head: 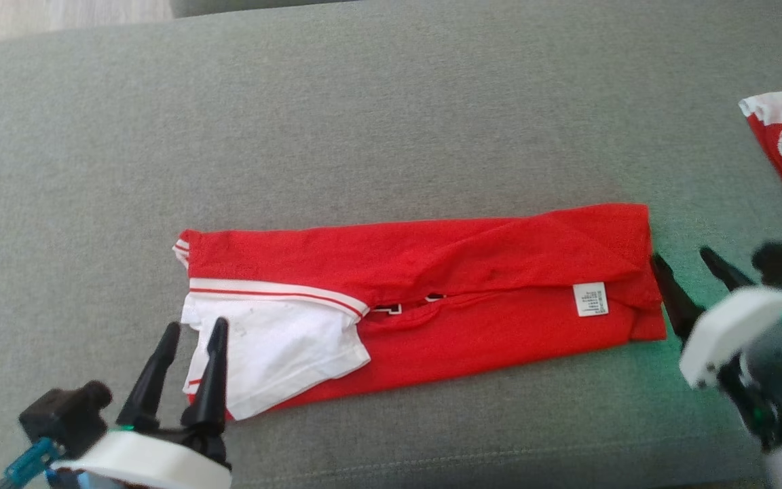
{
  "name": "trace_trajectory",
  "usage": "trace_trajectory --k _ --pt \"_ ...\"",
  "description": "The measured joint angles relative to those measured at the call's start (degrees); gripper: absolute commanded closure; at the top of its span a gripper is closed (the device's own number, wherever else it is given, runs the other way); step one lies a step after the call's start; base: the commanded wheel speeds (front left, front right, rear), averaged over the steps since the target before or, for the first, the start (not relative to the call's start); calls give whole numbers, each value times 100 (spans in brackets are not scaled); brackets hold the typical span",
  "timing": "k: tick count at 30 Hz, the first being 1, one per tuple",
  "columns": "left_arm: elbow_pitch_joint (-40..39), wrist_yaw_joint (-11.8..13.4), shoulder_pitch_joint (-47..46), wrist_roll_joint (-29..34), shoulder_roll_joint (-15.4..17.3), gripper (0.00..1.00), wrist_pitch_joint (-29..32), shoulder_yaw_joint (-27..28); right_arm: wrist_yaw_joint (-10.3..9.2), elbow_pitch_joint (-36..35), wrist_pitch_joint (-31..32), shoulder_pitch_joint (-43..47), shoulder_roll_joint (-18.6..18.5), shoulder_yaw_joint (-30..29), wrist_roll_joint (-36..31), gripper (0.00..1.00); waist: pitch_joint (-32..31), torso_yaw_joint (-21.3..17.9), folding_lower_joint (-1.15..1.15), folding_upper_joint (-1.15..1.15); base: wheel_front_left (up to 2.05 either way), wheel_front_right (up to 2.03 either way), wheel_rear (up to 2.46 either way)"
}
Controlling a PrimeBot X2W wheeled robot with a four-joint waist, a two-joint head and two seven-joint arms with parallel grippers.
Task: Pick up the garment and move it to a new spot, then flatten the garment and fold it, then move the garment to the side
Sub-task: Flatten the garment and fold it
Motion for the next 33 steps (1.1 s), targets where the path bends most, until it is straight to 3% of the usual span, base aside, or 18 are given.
trace_trajectory --k 8,15,24,26,28,31,32,33 --pt "222 84 -312 202 -263 0 -201 -166 0 884 646 -1094 -63 256 -93 0 67 176 0 0 0 0 0" --pt "432 78 -389 293 -435 0 -334 -339 0 1446 1022 -1188 -249 291 -140 0 84 428 0 0 0 0 0" --pt "515 74 -513 344 -478 0 -423 -334 0 1626 1646 -1327 -355 469 211 0 229 390 0 0 0 0 0" --pt "521 74 -524 344 -481 0 -432 -334 0 1647 1696 -1377 -360 487 233 11 241 382 0 0 0 0 0" --pt "549 74 -584 344 -483 0 -447 -335 0 1677 1749 -1479 -366 572 289 53 270 368 0 0 0 0 0" --pt "552 73 -595 344 -483 0 -447 -336 0 1684 1749 -1512 -365 634 359 83 274 365 0 0 0 0 0" --pt "558 73 -595 344 -483 0 -447 -337 0 1688 1748 -1529 -365 653 382 100 273 363 0 0 0 0 0" --pt "563 73 -595 344 -483 0 -447 -337 0 1686 1746 -1535 -365 664 398 100 269 359 0 0 0 0 0"
